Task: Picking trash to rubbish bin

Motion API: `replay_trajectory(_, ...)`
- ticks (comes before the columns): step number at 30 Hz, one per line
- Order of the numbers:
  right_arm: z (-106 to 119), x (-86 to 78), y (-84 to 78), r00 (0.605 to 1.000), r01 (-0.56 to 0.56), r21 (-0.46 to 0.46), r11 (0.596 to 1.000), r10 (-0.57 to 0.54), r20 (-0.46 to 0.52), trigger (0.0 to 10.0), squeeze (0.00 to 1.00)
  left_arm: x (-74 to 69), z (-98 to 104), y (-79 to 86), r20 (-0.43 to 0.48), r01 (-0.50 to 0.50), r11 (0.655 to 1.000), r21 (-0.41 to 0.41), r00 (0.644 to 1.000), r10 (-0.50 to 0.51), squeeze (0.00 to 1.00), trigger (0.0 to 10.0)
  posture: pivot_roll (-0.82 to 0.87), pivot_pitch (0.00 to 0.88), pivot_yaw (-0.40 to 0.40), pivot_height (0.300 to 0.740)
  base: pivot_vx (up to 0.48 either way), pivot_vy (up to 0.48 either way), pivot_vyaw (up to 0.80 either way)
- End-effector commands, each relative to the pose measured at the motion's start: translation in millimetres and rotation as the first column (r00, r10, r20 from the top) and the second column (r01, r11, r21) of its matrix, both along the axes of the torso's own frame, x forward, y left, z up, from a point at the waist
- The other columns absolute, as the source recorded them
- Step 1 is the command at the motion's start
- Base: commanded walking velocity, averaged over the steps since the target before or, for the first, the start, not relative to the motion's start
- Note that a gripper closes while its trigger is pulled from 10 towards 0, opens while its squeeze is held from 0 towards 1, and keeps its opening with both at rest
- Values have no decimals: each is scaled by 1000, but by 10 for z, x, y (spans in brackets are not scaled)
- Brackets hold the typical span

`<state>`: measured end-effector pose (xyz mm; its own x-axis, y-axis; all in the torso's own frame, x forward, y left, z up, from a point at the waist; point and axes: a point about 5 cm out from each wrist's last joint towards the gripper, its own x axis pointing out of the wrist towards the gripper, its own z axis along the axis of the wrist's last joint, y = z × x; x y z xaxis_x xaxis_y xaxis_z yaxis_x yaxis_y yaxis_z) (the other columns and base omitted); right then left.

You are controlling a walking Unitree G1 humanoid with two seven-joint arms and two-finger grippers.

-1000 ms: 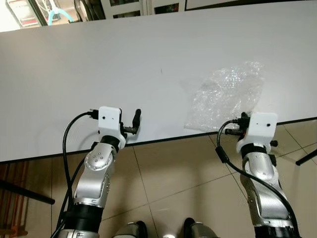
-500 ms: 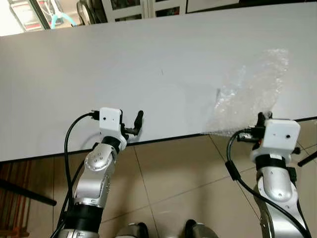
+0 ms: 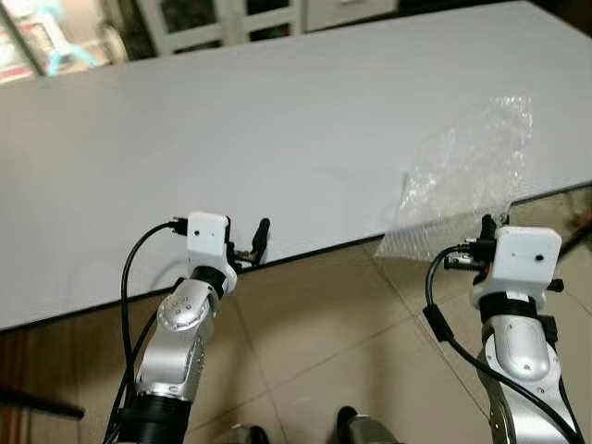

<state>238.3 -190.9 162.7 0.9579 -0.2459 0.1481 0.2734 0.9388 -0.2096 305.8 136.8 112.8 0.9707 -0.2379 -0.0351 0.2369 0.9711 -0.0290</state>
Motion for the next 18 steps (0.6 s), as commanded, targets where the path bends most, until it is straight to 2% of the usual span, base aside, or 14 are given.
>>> replay_trajectory(1,19,-16,13,1000,-10,1,1000,10,-2,0,0,-5,23,-5,1,7,1000,-13,1000,-7,0,10000,-117,124,57,740,0,0,-800)
replay_trajectory(6,15,-11,23,1000,-16,3,1000,16,-2,0,0,-9,25,-1,3,12,1000,-4,1000,-12,0,10000,-118,122,59,740,0,0,-702)
replay_trajectory(18,-13,-11,69,999,-36,6,999,36,-13,0,0,-5,25,-16,-4,26,1000,11,1000,-25,0,10000,-117,128,65,740,0,0,0)
